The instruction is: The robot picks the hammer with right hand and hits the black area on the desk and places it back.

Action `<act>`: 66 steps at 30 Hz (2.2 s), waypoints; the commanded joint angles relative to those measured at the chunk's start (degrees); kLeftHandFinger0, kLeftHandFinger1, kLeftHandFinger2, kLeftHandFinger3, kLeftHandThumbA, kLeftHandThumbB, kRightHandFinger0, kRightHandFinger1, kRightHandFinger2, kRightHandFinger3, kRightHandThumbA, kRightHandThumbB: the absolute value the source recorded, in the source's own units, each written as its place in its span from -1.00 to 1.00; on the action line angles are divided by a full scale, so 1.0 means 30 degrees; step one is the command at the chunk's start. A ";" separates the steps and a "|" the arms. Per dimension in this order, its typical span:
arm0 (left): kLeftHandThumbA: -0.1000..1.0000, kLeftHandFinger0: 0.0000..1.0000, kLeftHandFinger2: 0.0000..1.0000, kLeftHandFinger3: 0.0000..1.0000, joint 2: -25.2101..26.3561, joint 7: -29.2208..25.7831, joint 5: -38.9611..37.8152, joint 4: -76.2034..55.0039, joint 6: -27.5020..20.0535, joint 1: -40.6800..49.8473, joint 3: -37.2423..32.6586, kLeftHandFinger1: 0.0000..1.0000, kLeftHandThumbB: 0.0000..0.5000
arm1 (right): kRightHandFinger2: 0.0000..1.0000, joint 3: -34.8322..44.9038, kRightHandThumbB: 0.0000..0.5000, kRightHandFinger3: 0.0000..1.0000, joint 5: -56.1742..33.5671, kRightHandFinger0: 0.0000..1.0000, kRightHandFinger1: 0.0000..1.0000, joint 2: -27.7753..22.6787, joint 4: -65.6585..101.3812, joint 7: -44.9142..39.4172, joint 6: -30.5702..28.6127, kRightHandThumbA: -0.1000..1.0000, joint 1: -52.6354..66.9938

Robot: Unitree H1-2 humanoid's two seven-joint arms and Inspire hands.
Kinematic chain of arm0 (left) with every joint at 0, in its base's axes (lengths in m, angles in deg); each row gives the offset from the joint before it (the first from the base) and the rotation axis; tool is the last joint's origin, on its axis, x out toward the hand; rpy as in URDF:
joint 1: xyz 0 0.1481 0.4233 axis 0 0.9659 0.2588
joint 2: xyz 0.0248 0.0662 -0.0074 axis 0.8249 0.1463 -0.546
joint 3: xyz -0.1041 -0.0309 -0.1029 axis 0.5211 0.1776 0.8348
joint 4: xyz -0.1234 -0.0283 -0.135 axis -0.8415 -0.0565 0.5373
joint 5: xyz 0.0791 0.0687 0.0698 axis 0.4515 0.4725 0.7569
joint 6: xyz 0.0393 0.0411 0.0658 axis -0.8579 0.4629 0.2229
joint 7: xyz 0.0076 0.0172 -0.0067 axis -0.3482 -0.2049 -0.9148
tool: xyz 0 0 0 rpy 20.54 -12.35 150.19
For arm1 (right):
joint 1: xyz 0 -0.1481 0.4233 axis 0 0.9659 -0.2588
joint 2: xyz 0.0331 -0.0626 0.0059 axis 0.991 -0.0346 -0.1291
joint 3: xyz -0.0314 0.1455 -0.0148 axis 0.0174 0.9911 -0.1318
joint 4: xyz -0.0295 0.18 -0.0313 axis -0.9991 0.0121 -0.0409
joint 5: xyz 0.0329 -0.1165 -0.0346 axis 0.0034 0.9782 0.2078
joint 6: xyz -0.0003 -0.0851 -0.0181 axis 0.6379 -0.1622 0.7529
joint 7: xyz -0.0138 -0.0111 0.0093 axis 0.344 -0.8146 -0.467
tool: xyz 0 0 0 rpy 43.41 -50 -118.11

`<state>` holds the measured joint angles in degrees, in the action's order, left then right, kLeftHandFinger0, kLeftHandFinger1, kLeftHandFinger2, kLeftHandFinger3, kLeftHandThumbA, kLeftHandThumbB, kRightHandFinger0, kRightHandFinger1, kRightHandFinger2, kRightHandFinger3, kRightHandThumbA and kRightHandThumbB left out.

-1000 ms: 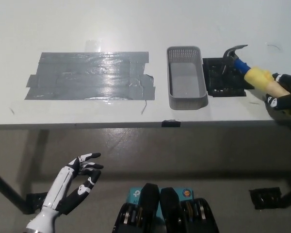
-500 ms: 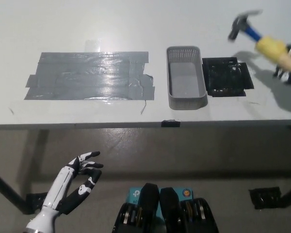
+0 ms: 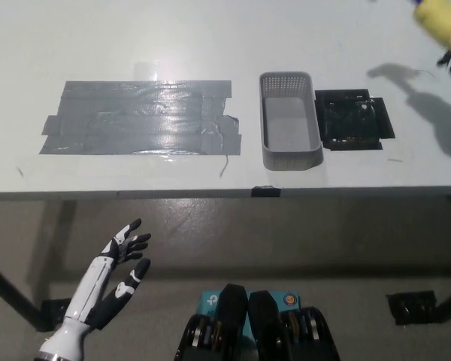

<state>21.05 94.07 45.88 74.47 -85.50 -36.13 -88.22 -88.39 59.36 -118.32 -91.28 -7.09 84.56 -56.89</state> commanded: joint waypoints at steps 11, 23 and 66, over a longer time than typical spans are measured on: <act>0.82 0.67 0.69 0.91 0.0191 -0.0134 -0.0125 -0.0373 -0.0633 -0.0236 0.0267 0.73 -0.66 | 1.00 -0.4434 -0.58 1.00 0.3676 -0.50 0.47 0.0328 -0.3220 0.1900 -0.4407 -1.00 0.0976; 0.86 0.67 0.68 0.90 0.0216 -0.0115 -0.0058 -0.0496 -0.0555 -0.0131 0.0299 0.72 -0.62 | 0.94 -0.4066 -0.66 1.00 0.3785 -0.45 0.40 -0.0205 -0.2381 0.1549 -0.3957 -1.00 0.0091; 0.87 0.57 0.53 0.84 0.0277 -0.0116 0.0056 -0.0670 -0.0624 -0.0130 0.0313 0.60 -0.70 | 1.00 -0.3083 0.55 1.00 0.4864 1.00 1.00 0.1883 -1.2367 0.9659 -0.6561 0.75 -0.3339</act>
<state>21.10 94.07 45.87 74.28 -85.50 -36.06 -87.61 -98.52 71.56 -110.27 -132.27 12.82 66.17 -65.89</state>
